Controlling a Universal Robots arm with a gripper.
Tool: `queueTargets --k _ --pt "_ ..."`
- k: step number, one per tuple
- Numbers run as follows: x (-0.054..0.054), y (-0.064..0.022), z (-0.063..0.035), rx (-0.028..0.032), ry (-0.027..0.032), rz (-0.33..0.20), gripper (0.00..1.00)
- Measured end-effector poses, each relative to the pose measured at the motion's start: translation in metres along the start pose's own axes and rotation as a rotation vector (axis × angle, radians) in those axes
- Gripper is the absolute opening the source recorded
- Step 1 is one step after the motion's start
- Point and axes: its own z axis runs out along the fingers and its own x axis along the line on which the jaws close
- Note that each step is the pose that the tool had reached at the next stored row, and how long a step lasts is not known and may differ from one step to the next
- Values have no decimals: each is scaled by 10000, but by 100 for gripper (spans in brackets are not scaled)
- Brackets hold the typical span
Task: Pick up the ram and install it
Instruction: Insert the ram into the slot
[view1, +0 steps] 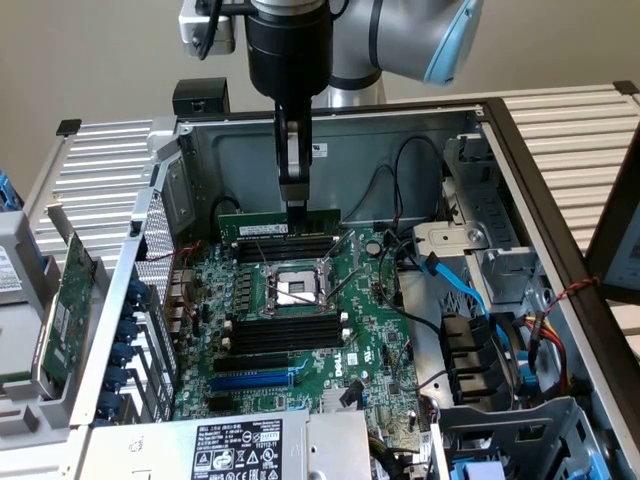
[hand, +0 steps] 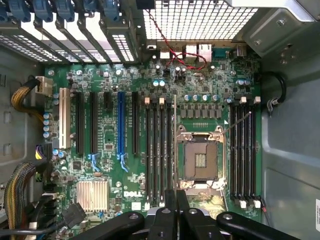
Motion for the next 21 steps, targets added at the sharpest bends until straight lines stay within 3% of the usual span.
queueTargets --k 3,21 --pt "5 0 5 -1 23 0 12" --pt "6 -1 86 0 15 1 12"
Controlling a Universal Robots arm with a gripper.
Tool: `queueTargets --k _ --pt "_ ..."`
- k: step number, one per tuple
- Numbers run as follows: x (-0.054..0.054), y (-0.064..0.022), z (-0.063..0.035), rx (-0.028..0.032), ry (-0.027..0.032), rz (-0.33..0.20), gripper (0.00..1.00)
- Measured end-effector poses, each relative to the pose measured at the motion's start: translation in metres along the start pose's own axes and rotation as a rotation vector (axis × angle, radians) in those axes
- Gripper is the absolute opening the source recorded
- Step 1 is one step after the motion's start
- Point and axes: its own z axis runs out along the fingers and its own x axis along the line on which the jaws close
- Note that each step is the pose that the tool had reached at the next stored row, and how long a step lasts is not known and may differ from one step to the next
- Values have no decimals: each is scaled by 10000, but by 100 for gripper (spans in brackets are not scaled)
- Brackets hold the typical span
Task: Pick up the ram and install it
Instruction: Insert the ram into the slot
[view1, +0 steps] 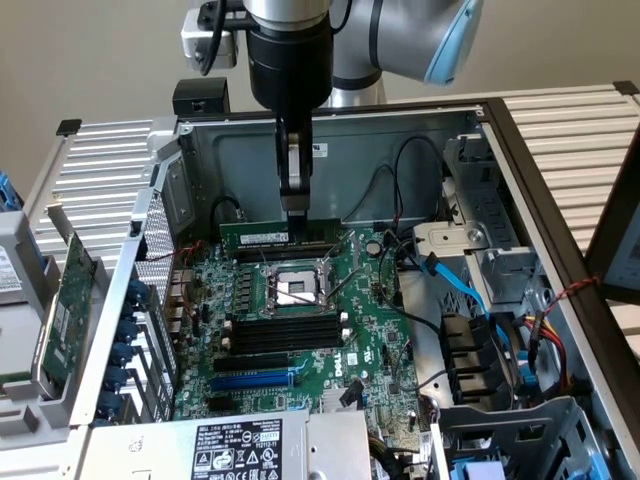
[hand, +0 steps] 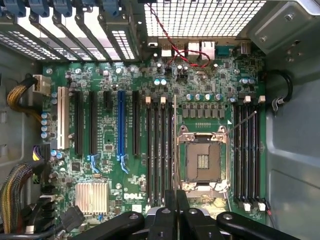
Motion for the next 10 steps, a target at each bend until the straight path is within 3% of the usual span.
queueTargets --k 10 --pt "15 -2 41 -1 -3 -1 12"
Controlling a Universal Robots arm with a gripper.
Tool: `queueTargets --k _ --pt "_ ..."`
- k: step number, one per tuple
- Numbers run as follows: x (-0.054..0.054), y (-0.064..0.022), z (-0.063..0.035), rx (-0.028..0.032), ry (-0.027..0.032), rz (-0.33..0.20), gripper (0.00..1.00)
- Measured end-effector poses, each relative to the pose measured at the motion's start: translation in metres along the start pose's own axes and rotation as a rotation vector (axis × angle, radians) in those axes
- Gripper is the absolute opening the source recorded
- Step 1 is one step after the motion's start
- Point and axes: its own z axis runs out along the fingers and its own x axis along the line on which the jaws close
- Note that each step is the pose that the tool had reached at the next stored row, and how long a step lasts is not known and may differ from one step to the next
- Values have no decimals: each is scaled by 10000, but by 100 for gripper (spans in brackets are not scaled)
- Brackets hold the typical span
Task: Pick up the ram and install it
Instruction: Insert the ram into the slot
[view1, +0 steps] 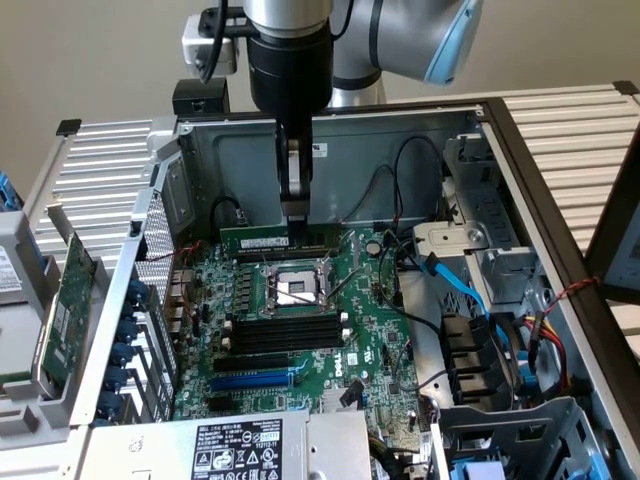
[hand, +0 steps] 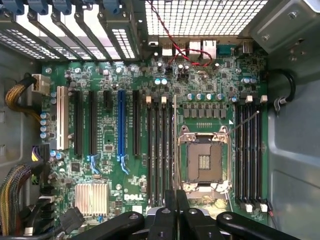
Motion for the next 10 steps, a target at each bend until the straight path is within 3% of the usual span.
queueTargets --k 10 --pt "1 -2 123 1 -1 0 12"
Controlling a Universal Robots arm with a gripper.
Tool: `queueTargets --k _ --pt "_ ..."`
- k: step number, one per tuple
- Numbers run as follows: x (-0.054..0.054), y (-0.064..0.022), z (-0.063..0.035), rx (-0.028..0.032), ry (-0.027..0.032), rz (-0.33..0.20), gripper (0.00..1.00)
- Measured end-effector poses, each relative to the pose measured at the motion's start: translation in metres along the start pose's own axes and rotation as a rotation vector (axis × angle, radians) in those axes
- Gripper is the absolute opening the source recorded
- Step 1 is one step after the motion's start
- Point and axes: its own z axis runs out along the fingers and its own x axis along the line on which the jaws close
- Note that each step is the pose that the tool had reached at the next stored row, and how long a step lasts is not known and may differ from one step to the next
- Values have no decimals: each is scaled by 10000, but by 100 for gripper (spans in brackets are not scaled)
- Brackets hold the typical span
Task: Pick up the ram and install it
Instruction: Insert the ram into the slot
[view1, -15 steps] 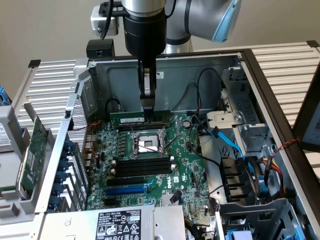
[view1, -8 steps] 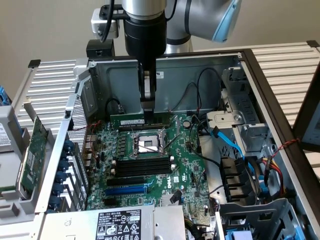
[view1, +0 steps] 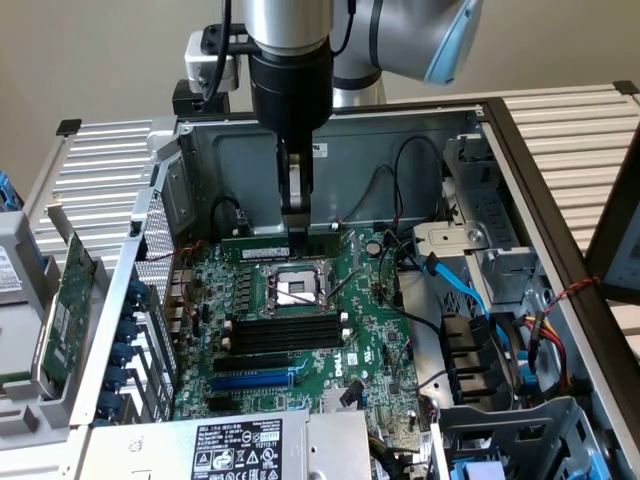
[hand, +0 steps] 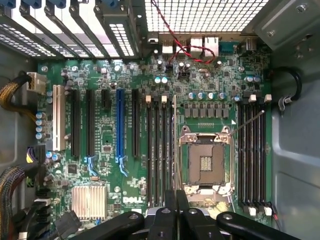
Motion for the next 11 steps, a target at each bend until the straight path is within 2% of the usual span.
queueTargets --k 4,11 --pt "0 -1 69 0 0 -1 12" --pt "26 -3 110 0 1 0 12"
